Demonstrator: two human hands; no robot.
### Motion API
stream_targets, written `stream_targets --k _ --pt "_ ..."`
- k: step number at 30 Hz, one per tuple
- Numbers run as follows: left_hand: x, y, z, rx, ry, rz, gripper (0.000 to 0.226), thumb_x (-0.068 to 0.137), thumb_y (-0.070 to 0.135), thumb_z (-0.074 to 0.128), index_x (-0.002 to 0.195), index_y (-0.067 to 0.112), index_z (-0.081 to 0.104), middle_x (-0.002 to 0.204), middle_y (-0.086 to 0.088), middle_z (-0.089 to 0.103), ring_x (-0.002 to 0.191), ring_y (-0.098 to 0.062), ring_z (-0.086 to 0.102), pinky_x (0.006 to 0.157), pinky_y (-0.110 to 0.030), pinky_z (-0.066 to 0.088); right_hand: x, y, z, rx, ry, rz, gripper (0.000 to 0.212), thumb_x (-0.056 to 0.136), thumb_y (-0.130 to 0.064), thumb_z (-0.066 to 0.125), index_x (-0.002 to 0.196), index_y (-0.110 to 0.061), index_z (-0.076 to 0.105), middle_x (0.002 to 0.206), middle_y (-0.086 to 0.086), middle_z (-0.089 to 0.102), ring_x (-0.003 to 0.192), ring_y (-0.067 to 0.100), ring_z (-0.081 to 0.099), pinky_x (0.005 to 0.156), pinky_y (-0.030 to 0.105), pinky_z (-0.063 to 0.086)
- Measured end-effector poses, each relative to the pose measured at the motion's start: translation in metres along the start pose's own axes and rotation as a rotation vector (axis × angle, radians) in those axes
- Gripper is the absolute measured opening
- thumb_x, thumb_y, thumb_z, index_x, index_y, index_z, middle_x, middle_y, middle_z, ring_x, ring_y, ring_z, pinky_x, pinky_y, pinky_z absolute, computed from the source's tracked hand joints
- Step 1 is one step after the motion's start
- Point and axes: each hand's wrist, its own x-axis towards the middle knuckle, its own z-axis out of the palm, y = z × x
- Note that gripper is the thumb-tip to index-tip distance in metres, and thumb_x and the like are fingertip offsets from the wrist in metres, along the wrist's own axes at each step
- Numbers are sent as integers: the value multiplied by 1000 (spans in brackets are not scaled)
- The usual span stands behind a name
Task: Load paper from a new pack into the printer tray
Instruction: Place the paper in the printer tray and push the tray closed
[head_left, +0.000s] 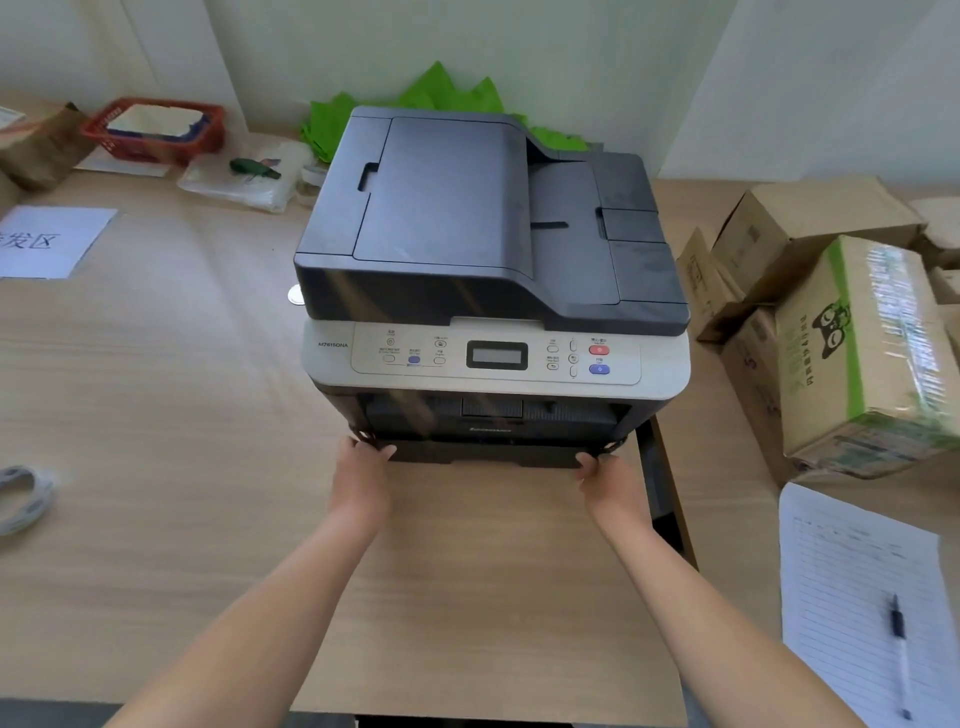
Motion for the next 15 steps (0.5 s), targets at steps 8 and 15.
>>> stream_targets --k 8,15 --pt "5 12 3 -90 -22 -121 29 100 13 42 116 -6 56 115 -19 49 102 -32 52 84 -32 40 6 -1 2 16 -1 -37 45 100 -41 36 91 -10 67 93 12 70 83 29 66 69 38 54" --pt "-21 20 -1 -72 2 -68 49 98 41 33 116 -1 52 119 -14 52 111 -32 50 87 -39 46 -18 -12 -3 183 -64 -146 50 100 -48 30 101 -7 59 108 11 57 89 27 57 72 33 40"
